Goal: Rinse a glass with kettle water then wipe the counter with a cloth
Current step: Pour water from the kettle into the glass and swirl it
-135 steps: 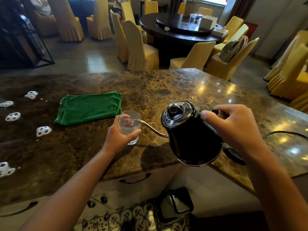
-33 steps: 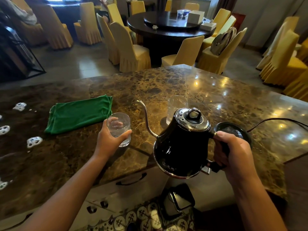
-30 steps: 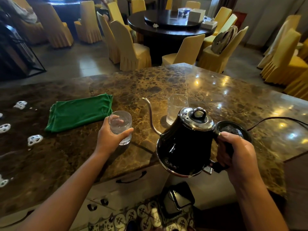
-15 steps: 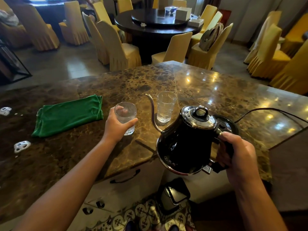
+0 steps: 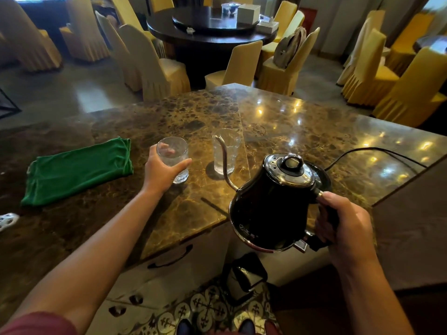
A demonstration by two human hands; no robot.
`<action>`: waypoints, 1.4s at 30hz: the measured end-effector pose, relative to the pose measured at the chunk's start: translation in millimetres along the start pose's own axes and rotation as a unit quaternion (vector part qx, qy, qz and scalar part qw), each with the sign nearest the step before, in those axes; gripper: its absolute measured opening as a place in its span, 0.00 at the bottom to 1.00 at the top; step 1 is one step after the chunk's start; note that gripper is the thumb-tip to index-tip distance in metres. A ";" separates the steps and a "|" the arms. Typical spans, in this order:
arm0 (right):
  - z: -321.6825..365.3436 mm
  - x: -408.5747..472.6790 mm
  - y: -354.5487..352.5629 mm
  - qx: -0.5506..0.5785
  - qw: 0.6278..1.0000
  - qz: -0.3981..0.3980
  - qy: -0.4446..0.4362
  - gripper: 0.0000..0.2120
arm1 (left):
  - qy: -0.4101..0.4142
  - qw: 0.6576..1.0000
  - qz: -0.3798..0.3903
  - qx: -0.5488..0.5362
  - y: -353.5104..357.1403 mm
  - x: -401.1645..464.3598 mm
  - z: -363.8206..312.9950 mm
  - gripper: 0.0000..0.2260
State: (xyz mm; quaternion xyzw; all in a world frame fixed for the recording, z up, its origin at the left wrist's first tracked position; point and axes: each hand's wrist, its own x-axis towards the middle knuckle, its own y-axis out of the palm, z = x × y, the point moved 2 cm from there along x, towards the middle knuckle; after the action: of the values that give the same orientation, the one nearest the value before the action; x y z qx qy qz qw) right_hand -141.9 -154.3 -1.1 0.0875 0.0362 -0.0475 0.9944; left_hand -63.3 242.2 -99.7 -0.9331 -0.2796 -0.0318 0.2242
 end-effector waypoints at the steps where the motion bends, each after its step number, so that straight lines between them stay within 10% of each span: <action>1: -0.2 0.6 -0.5 0.001 1.000 -0.001 0.001 0.23 | -0.001 1.000 0.003 0.001 -0.3 0.7 -0.5 0.36; 25: 4.9 2.5 -5.6 -0.025 0.999 0.002 -0.046 0.24 | -0.032 0.998 0.048 -0.008 -7.3 -22.7 -4.0 0.51; 35: 9.1 7.1 -19.1 -0.020 0.996 -0.048 -0.067 0.20 | 0.133 0.990 -0.029 0.027 1.3 -109.0 -38.7 0.18; 42: 14.2 5.8 -24.2 -0.029 0.993 -0.078 -0.084 0.22 | 0.261 0.957 0.080 -0.094 71.4 -134.4 -149.0 0.20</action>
State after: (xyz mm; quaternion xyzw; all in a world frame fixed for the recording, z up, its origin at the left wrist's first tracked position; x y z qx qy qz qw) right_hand -137.7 -181.1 8.3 0.0515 -0.0398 -0.1310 0.9892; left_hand -128.4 56.0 -19.4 -0.9282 -0.1319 -0.2826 0.2028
